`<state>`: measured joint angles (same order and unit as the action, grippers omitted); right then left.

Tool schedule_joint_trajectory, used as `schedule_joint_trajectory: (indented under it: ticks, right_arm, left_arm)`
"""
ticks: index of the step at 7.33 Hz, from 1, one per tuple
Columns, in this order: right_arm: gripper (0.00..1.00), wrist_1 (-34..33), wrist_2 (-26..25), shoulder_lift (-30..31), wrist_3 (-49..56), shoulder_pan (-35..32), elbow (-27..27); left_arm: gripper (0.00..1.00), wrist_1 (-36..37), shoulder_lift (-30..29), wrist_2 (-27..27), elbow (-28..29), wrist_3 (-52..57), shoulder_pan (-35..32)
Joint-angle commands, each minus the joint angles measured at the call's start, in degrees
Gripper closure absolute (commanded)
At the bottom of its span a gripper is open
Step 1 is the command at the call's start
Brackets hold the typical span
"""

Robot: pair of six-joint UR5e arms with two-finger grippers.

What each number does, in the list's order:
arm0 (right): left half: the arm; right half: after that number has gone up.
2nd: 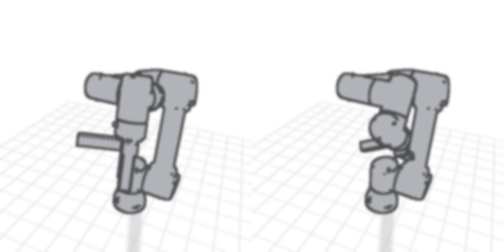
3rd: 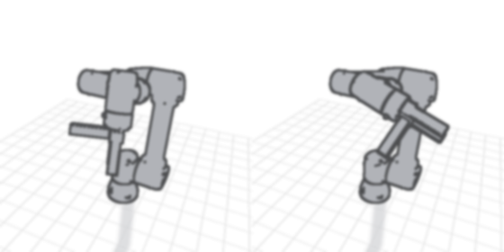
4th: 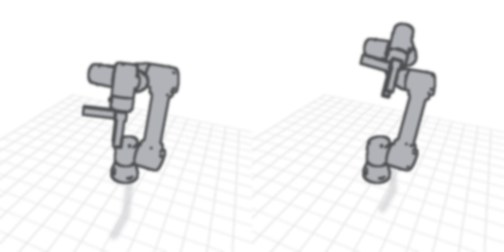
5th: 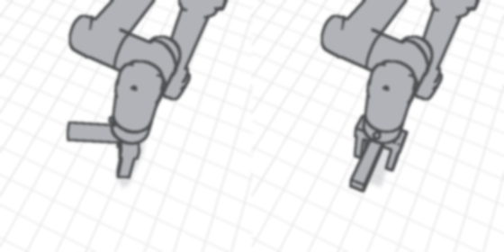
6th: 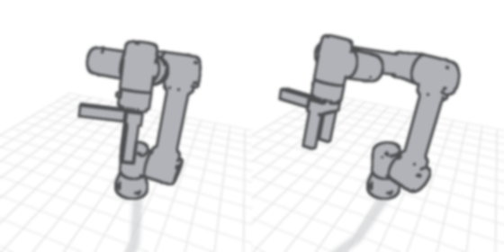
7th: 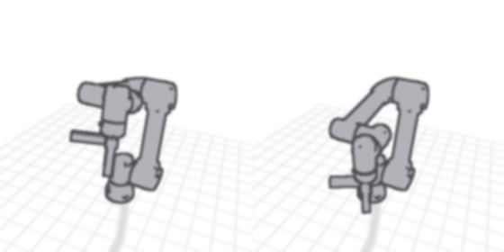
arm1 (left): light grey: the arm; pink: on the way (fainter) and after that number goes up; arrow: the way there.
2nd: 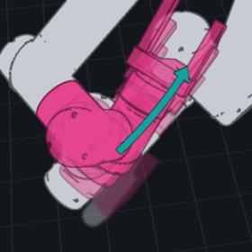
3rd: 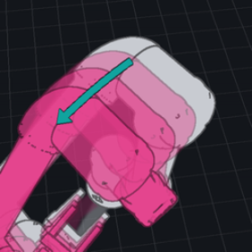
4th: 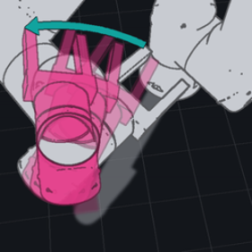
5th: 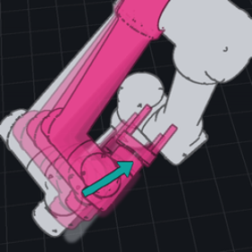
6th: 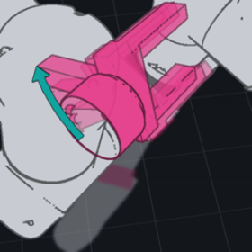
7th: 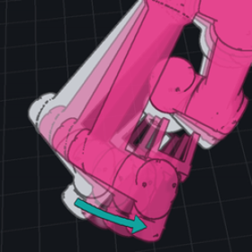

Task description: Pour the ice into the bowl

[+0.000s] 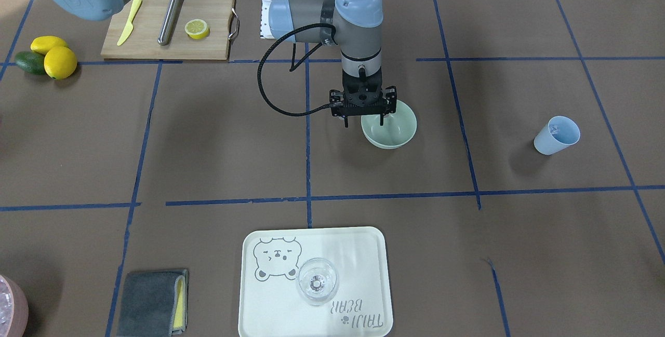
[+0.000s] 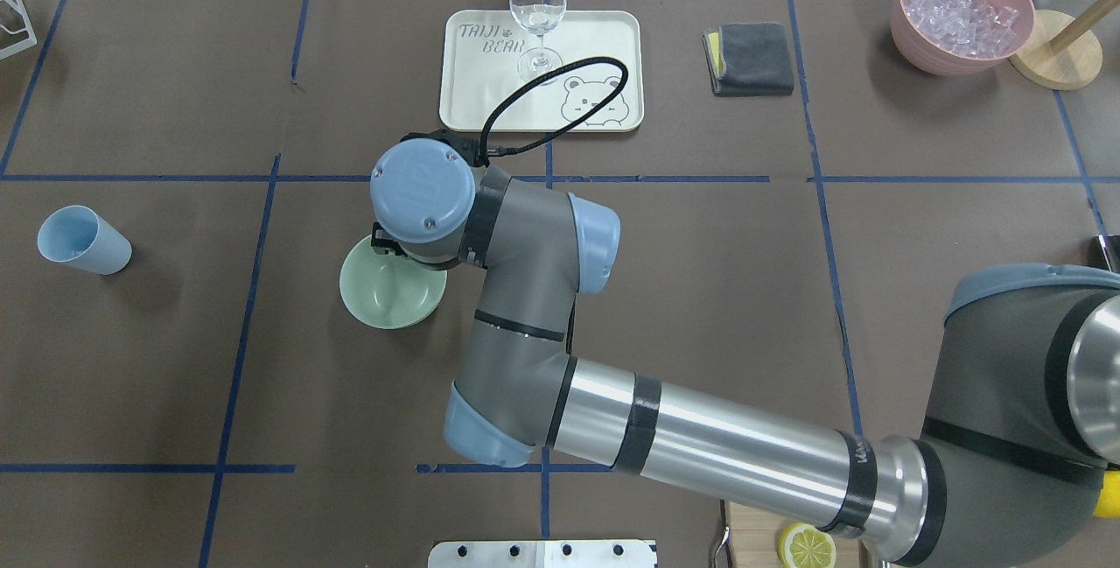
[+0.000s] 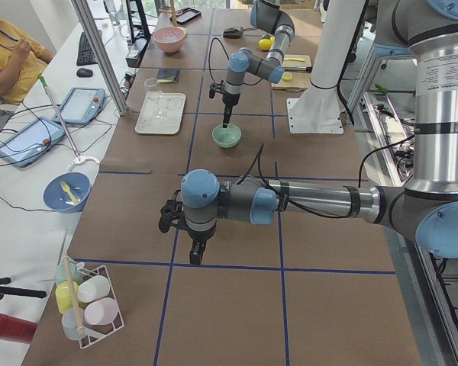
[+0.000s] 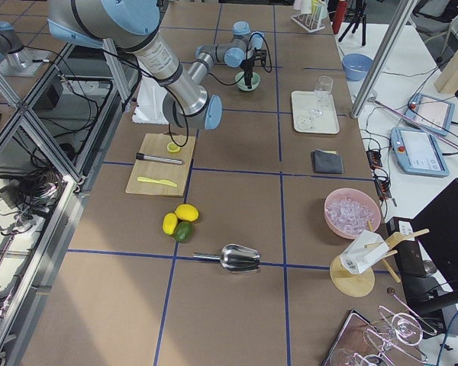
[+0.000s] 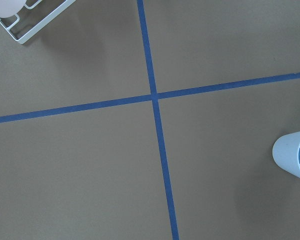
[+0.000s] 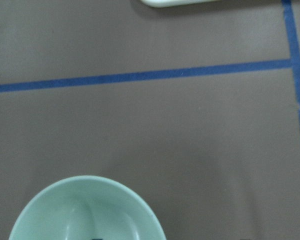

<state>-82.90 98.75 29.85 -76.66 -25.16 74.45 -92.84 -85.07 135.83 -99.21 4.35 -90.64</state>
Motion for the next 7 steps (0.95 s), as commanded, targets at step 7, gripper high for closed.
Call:
schedule_joint_trajectory:
  ticks: [7]
  right_arm:
    - [0.00,-9.19,34.82,42.63,72.14,-48.16,24.45]
  left_arm:
    - [0.00,-7.22,-1.42,-7.34,-4.15,0.48,0.20]
